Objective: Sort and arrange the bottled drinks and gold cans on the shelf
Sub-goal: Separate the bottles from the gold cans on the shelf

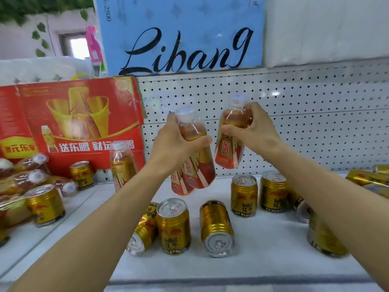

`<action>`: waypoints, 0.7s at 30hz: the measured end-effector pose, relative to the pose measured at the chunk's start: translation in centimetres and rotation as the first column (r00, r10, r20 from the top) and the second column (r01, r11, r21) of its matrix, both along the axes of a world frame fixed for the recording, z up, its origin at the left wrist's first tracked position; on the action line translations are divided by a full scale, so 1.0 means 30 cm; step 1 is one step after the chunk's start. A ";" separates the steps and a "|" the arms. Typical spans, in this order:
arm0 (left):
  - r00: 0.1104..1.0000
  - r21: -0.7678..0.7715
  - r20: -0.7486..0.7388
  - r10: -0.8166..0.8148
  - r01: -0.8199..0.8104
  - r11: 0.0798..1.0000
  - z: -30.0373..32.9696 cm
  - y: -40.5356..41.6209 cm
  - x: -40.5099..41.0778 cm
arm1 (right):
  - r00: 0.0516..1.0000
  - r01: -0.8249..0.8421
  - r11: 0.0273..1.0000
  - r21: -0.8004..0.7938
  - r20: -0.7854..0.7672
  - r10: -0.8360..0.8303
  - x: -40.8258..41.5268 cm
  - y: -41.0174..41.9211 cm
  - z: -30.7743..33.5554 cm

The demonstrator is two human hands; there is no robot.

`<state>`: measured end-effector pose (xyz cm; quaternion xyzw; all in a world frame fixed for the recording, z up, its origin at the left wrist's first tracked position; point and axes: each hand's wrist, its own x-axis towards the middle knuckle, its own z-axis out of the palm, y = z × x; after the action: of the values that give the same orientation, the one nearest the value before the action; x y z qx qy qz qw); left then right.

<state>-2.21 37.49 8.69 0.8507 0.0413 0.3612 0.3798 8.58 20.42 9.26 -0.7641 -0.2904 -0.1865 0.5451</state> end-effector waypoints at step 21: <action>0.947 -0.104 0.007 0.322 -0.320 0.942 -0.090 0.095 -0.758 | 0.898 -0.437 0.896 -0.075 0.014 0.439 -0.682 0.079 -0.047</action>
<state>-24.96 40.33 6.00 0.8079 0.1929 0.4257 0.3589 -11.88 22.79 7.84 -0.6947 -0.4696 -0.0605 0.5415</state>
